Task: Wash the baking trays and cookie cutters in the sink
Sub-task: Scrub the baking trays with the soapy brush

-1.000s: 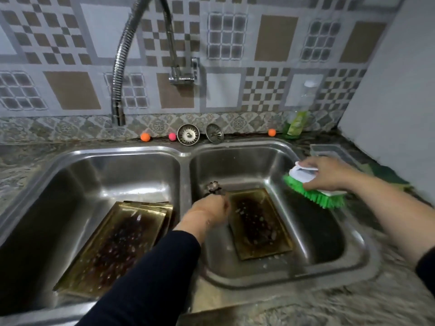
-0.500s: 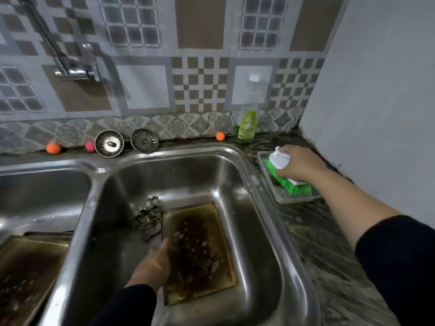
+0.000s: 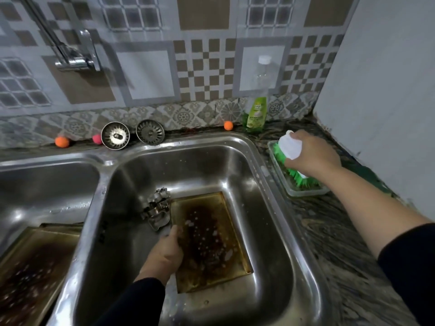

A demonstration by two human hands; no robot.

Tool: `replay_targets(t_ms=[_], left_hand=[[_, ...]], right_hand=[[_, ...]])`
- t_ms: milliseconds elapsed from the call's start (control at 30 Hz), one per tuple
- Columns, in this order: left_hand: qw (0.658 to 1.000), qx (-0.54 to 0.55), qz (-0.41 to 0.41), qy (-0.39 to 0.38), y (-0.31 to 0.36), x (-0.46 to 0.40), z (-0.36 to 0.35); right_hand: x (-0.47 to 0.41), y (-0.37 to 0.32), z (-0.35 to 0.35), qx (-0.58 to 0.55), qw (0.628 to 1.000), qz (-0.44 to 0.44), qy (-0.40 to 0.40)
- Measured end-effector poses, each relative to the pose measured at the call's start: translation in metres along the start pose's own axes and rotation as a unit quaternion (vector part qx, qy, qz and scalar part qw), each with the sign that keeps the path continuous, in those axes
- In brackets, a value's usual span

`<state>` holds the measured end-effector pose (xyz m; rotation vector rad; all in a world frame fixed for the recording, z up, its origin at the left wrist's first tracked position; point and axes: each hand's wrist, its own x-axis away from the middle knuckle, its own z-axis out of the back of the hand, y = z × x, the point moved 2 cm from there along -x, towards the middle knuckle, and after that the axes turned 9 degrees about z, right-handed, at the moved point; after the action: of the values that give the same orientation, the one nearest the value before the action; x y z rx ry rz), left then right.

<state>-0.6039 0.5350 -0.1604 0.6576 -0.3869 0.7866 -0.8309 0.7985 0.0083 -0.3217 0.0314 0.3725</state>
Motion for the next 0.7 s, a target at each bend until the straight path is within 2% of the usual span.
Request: replay_targets(t_ms=[67,200,367,500,600,700], left_hand=[[0.999,0.041,0.017,0.023,0.001,0.000,0.003],[0.977,0.209,0.025,0.022,0.012,0.007,0.004],[0.977,0.203,-0.008,0.067,0.018,0.006,0.003],[0.964,0.240,-0.026,0.116,0.014,0.013,0.015],[0.941,0.289,-0.068,0.161,0.011,0.024,0.035],[0.908,0.355,-0.121,0.186,0.013,0.036,0.063]], right_hand=[[0.003,-0.013,0.011,-0.006,1.000,0.017,0.018],[0.020,-0.046,0.019,-0.051,0.997,0.053,0.034],[0.052,-0.083,-0.010,-0.083,0.994,0.074,0.008],[0.078,-0.107,-0.046,-0.121,0.989,0.086,-0.022],[0.097,-0.126,-0.069,-0.167,0.980,0.096,-0.039],[0.112,-0.147,-0.080,-0.192,0.976,0.099,-0.018]])
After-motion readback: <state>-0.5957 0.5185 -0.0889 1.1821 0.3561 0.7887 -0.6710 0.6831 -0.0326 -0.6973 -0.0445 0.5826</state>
